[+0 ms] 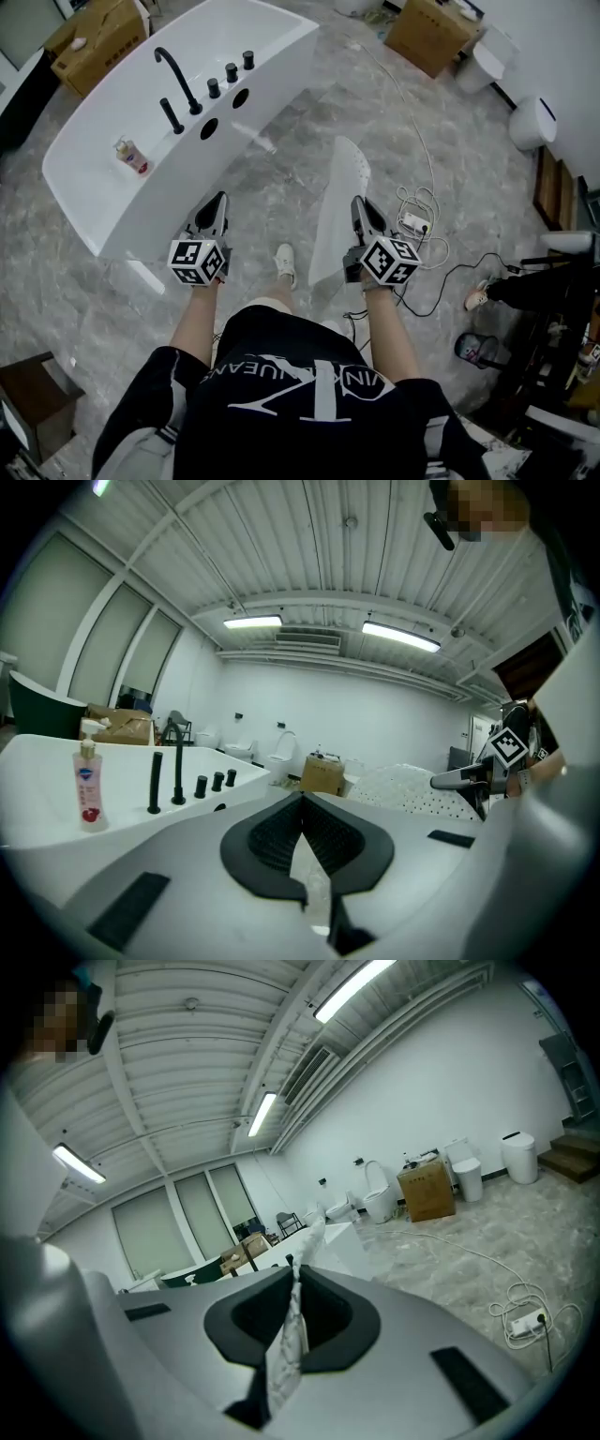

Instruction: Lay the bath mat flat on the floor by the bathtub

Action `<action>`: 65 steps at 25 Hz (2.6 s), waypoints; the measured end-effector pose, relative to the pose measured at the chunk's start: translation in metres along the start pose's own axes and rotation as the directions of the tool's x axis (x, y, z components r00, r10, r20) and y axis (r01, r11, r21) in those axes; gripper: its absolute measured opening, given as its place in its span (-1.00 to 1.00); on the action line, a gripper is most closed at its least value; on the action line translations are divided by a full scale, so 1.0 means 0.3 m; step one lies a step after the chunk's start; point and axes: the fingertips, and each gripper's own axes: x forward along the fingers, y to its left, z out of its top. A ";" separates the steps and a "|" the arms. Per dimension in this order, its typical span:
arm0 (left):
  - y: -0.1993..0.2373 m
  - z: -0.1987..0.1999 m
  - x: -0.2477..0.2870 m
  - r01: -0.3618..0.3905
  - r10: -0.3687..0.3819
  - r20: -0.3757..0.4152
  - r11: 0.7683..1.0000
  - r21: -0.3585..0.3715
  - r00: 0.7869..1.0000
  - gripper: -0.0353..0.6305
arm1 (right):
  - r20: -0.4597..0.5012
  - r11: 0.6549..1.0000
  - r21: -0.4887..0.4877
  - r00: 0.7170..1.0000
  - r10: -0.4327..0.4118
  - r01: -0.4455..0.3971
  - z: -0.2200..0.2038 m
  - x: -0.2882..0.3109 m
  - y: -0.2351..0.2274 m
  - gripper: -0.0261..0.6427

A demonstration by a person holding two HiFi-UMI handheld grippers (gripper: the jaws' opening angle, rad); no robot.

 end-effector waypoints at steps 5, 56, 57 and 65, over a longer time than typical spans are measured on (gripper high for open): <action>-0.028 0.019 0.247 0.051 -0.051 -0.029 0.999 0.000 0.998 -0.85 | -0.002 1.000 -0.001 1.000 -0.017 0.017 0.083 0.101 -0.097 -0.82; 0.528 -0.301 1.230 -0.515 0.506 -0.157 0.857 -0.018 0.848 -0.85 | -0.487 0.826 0.224 0.675 0.555 -0.518 -0.411 1.781 -0.291 -0.82; 0.553 -0.343 1.248 -0.516 0.506 -0.162 0.856 -0.025 0.847 -0.85 | -0.486 0.839 0.217 0.690 0.536 -0.498 -0.449 1.835 -0.333 -0.82; 0.676 -0.633 1.471 -0.502 0.484 -0.179 0.862 -0.072 0.856 -0.85 | -0.473 0.900 0.170 0.768 0.432 -0.401 -0.647 2.211 -0.694 -0.82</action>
